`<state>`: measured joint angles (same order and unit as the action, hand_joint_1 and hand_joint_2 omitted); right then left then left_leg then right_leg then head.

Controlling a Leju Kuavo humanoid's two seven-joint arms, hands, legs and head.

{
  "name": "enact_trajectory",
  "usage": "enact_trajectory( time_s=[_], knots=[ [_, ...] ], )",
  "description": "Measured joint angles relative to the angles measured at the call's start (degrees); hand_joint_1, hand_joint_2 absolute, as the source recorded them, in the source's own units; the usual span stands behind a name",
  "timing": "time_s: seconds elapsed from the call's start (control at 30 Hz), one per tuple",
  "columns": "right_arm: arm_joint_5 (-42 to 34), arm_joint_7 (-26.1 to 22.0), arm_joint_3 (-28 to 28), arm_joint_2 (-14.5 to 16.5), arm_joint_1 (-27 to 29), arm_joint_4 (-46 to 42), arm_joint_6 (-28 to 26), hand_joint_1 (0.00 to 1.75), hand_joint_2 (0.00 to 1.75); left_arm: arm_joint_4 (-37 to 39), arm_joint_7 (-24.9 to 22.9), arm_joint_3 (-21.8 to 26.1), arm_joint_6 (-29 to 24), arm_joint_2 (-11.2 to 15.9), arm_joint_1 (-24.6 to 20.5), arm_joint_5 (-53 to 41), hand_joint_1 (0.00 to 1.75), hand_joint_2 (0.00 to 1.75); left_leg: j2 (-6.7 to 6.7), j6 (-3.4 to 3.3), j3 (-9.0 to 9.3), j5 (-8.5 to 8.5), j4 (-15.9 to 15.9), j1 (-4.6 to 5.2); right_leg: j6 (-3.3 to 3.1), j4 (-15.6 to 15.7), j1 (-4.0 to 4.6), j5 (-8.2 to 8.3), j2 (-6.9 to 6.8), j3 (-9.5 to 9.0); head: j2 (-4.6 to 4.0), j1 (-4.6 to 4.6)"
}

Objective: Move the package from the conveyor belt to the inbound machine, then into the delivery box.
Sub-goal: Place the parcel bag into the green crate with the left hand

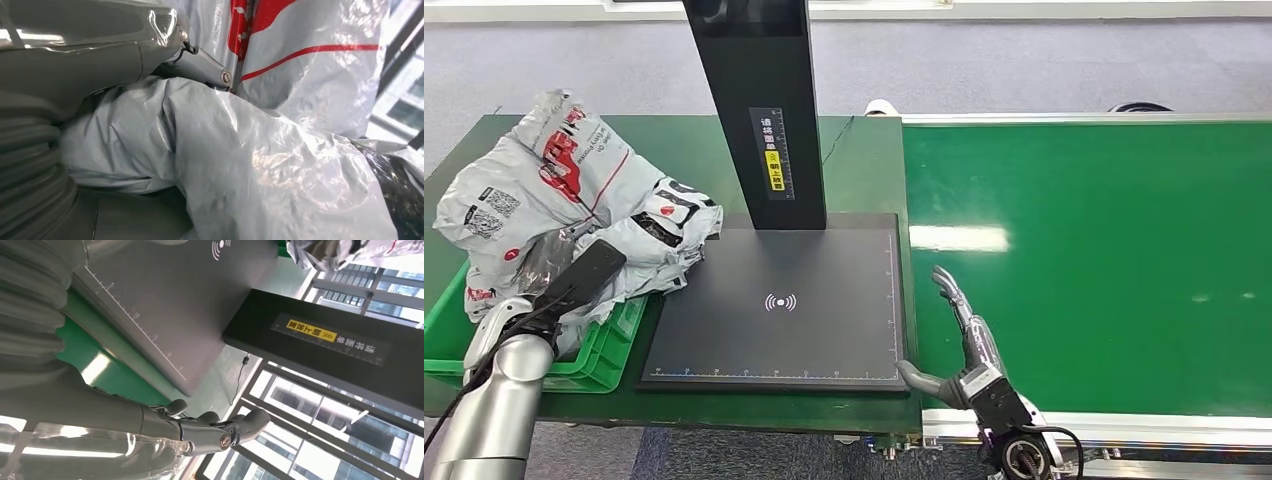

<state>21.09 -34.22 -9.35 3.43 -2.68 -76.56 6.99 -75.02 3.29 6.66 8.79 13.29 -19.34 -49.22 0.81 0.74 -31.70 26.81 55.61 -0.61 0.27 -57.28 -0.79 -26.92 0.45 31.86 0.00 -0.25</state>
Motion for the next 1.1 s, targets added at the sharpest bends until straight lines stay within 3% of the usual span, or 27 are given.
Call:
enact_trajectory(
  time_s=[0.2, 0.37, 0.73, 1.1],
  knots=[
    [0.2, 0.0, 0.0, -0.2, -0.4, 0.5, 0.0, 0.0, 1.75, 0.1, -8.9, -2.9, -1.9, 3.2, 0.5, -9.9, 1.75, 1.75, -0.25, 0.07, 0.19, 0.08, -0.1, 0.0, -0.02, 0.0, 0.01, 0.01, 0.29, -0.17, 0.0, 0.0],
    [0.6, 0.2, 0.0, 0.0, -0.4, 0.6, 0.0, 0.0, 1.75, 4.1, -14.6, -1.1, -5.5, 4.5, -0.3, -17.6, 1.75, 1.75, -0.44, 0.12, 0.42, 0.1, -0.1, -0.02, -0.13, 0.0, 0.03, 0.03, 0.49, -0.22, 0.0, -0.01],
    [1.4, 0.5, 0.0, 0.6, -0.7, 1.0, 0.2, 0.0, 1.75, 22.9, -14.4, 5.9, -6.6, 7.6, -6.6, -20.4, 1.75, 1.75, -0.31, 0.32, 0.52, -0.09, -0.2, -0.06, -0.26, -0.1, 0.07, 0.07, 0.42, -0.23, 0.0, 0.02],
    [1.6, 0.5, 0.0, 0.6, -0.7, 1.4, 0.2, 0.0, 1.75, 29.2, -11.8, 6.6, -5.8, 7.6, -10.1, -20.2, 1.75, 1.75, -0.2, 0.33, 0.59, -0.12, -0.2, -0.05, -0.26, -0.1, 0.05, 0.07, 0.34, -0.25, 0.0, -0.01]
  ],
)
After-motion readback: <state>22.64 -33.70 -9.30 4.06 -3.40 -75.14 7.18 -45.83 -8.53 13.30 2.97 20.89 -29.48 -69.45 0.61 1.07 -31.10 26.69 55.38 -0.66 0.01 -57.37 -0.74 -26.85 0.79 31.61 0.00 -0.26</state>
